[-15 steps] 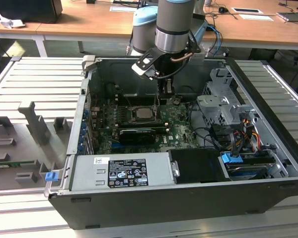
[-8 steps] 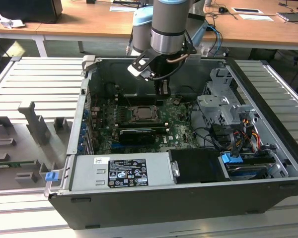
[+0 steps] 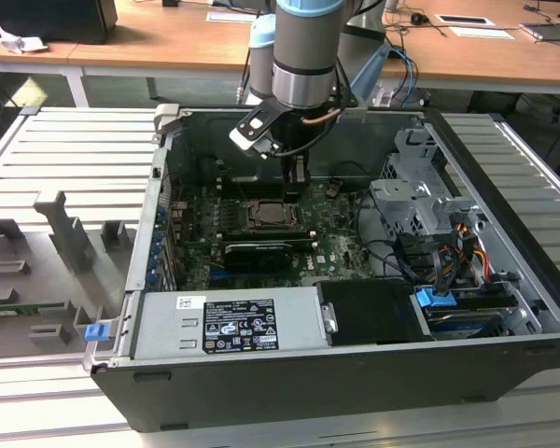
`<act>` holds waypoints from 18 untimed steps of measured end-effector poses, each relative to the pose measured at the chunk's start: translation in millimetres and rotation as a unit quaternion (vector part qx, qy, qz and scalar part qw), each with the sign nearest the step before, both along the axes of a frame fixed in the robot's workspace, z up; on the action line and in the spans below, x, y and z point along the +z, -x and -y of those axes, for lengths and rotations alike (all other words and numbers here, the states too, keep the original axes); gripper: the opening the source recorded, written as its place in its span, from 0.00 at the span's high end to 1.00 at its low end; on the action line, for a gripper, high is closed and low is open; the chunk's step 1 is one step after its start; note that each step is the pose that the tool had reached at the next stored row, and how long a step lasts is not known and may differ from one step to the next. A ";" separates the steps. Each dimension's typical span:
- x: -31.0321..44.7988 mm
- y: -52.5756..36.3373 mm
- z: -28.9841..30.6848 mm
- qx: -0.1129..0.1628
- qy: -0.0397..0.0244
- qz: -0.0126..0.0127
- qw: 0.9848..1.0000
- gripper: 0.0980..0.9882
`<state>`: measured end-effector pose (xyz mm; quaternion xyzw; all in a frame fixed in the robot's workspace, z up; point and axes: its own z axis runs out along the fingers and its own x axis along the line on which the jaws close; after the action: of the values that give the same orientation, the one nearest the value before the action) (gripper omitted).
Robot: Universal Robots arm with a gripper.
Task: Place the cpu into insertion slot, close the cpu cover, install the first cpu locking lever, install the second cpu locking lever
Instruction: 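Close the cpu cover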
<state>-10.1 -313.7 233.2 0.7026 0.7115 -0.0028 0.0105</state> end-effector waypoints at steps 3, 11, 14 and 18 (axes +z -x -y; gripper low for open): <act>-0.3 6.9 -0.1 0.002 0.000 0.000 1.000 0.99; -0.3 18.3 0.0 0.003 0.000 0.000 1.000 0.99; -0.3 21.9 0.0 0.003 0.000 0.000 1.000 0.99; -0.3 22.5 0.0 0.003 0.000 0.000 1.000 0.99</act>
<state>-32.5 -313.7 232.9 0.7004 0.7137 -0.0027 0.0106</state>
